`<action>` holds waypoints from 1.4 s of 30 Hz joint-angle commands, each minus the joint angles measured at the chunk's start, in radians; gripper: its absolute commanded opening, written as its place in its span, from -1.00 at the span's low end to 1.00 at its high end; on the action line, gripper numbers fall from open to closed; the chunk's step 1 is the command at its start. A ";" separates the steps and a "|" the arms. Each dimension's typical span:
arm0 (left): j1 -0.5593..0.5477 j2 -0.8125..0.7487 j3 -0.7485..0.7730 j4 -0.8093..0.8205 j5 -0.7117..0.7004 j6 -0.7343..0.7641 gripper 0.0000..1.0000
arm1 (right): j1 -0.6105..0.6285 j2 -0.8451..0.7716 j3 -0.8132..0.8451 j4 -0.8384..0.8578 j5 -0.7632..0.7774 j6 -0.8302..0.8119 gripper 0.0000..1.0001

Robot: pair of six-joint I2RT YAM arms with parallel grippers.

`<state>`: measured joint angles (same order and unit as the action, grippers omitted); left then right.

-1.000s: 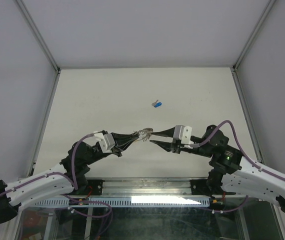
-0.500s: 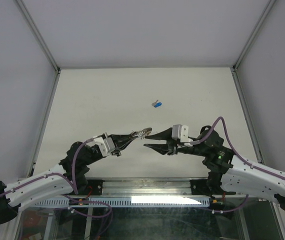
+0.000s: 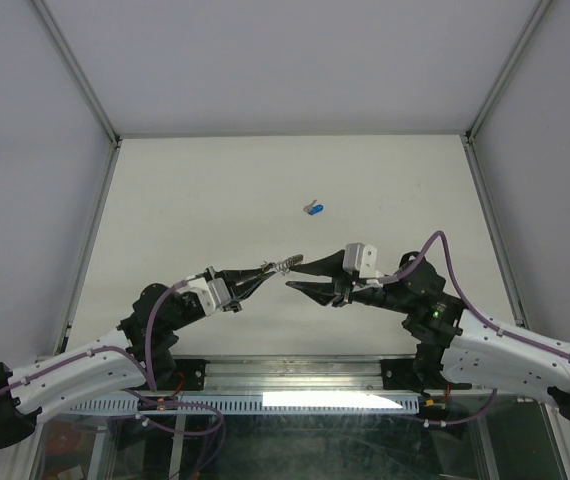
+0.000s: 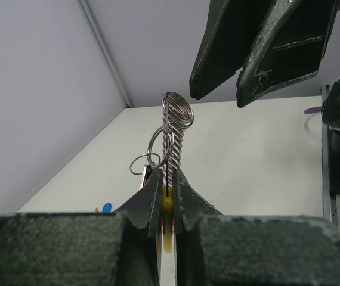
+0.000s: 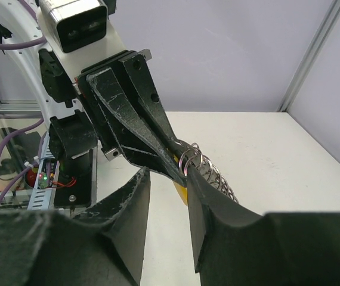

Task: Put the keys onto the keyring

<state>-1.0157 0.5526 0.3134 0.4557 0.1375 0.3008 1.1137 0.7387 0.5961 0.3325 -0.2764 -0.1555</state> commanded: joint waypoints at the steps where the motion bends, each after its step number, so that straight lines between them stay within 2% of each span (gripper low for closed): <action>1: -0.011 -0.018 0.047 0.051 0.030 0.018 -1.00 | 0.006 0.004 0.007 0.069 0.024 0.013 -0.32; 30: -0.011 -0.016 0.061 0.028 0.060 0.029 -1.00 | 0.007 0.034 0.009 0.073 0.031 0.007 -0.30; 42: -0.011 -0.012 0.066 0.018 0.054 0.035 -1.00 | 0.007 0.047 0.009 0.099 0.025 0.015 -0.47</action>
<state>-1.0157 0.5472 0.3241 0.4274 0.1665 0.3195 1.1172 0.7803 0.5922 0.3706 -0.2501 -0.1547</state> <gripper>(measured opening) 0.027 0.283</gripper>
